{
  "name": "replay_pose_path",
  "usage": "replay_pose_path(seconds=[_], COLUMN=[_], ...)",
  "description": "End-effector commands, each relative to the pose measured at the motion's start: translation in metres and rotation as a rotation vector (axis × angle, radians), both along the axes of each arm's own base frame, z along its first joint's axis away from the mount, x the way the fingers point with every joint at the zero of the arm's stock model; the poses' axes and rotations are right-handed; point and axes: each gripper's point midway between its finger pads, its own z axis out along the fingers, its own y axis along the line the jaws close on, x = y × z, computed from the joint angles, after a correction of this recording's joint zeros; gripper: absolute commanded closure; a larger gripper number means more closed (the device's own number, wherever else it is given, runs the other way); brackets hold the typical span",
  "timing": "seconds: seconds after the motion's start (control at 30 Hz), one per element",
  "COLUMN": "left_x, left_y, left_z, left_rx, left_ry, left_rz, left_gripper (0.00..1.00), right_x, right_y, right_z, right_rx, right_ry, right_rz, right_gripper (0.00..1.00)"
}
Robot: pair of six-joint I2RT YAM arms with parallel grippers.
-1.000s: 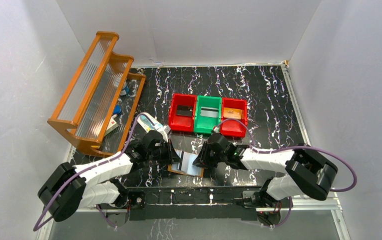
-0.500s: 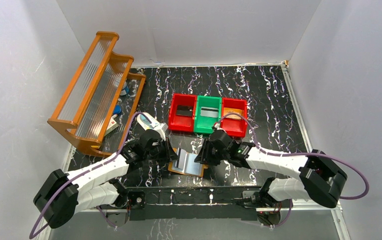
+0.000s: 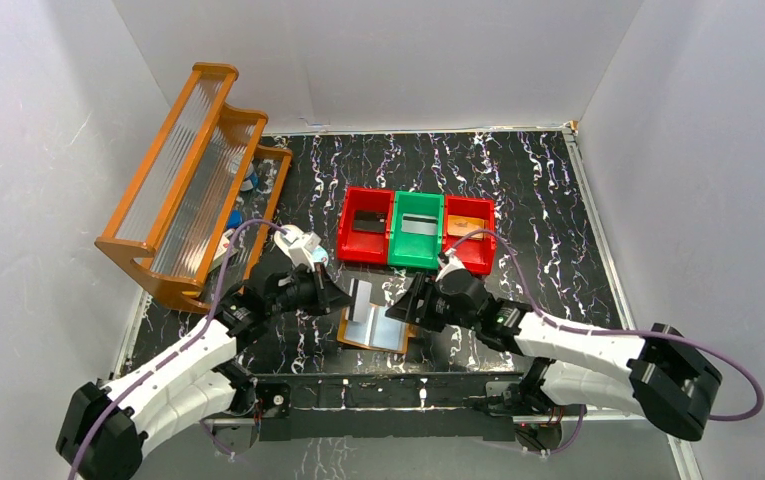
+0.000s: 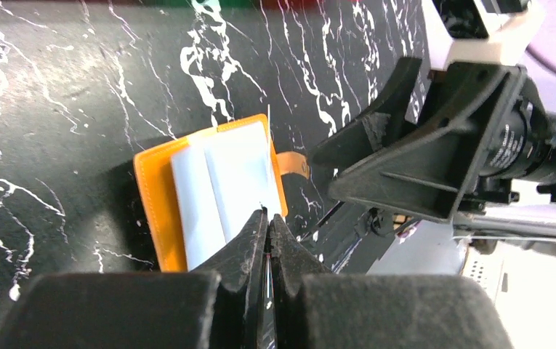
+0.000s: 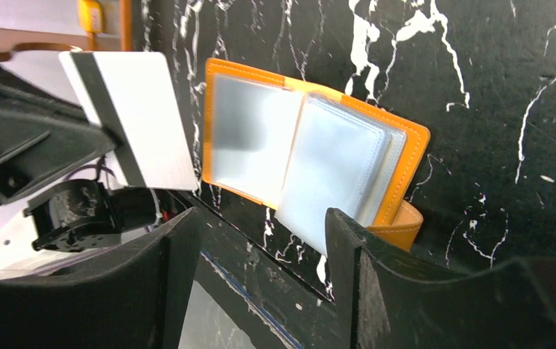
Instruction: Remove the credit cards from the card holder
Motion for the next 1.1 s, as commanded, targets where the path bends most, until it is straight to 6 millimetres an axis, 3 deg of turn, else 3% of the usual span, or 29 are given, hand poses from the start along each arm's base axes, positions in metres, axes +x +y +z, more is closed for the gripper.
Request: replay_pose_path(seconds=[0.0, 0.23, 0.47, 0.63, 0.87, 1.03, 1.07], left_x=[-0.004, -0.006, -0.009, -0.012, -0.011, -0.011, -0.01], left_y=[0.005, 0.002, -0.004, -0.007, -0.007, -0.008, -0.008], left_z=[0.011, 0.041, 0.048, 0.061, 0.063, 0.065, 0.064], left_rx=[-0.095, -0.326, -0.395, -0.454, -0.464, -0.483, -0.483], left_ry=[0.072, 0.118, 0.143, 0.137, 0.133, 0.135, 0.133], left_rz=[-0.053, -0.123, -0.157, -0.194, -0.185, -0.183, -0.181], left_gripper=[1.0, 1.0, 1.0, 1.0, 1.0, 1.0, 1.0], right_x=[0.02, 0.035, 0.023, 0.016, 0.007, 0.005, 0.0], right_y=[0.002, -0.004, 0.018, 0.032, 0.041, 0.042, 0.039], right_z=[0.039, 0.064, 0.085, 0.097, 0.111, 0.115, 0.105], right_rx=[0.127, 0.224, 0.38, 0.478, 0.572, 0.595, 0.591], right_ry=[-0.152, -0.176, -0.184, -0.193, -0.207, -0.209, -0.187], right_rz=[-0.058, -0.041, 0.092, 0.178, 0.259, 0.271, 0.275], right_gripper=[0.28, 0.28, 0.32, 0.44, 0.55, 0.62, 0.64])
